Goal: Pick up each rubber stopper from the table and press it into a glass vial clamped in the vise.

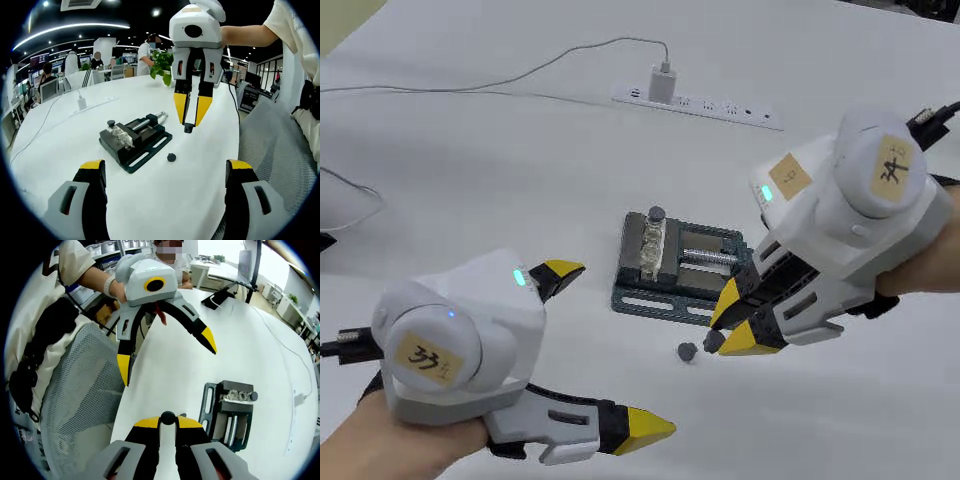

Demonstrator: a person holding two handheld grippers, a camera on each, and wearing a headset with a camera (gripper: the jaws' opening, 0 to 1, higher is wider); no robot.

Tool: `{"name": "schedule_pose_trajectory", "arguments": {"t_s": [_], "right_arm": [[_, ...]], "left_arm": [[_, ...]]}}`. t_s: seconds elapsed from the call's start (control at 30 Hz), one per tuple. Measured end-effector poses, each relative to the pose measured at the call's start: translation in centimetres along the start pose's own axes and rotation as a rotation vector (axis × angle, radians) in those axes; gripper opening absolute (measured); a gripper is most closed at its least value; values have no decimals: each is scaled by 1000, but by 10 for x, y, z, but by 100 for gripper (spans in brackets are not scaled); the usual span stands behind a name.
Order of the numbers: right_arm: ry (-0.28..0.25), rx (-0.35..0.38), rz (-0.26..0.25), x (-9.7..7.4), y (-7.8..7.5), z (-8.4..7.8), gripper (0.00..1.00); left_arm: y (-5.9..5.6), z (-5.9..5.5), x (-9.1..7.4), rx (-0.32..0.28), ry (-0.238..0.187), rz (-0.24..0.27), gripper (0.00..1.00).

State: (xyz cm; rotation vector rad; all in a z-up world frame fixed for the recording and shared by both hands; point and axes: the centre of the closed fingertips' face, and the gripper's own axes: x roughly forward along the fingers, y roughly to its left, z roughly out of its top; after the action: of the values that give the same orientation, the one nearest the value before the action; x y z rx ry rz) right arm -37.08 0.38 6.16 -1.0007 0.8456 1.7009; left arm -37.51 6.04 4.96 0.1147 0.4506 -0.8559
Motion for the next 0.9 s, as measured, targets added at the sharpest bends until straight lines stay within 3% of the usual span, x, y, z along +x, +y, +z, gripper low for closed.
{"name": "schedule_pose_trajectory", "arguments": {"t_s": [0.3,0.67,0.9], "right_arm": [[79,-115,-31,-7,-38,1,6],[162,-284,-36,-13,-72,7,5],[204,-462,-42,-11,-98,13,5]], "left_arm": [[8,-1,-4,-12,-7,28,99],[16,-4,-7,-24,-7,49,99],[22,-8,-9,-36,-5,60,99]]}}
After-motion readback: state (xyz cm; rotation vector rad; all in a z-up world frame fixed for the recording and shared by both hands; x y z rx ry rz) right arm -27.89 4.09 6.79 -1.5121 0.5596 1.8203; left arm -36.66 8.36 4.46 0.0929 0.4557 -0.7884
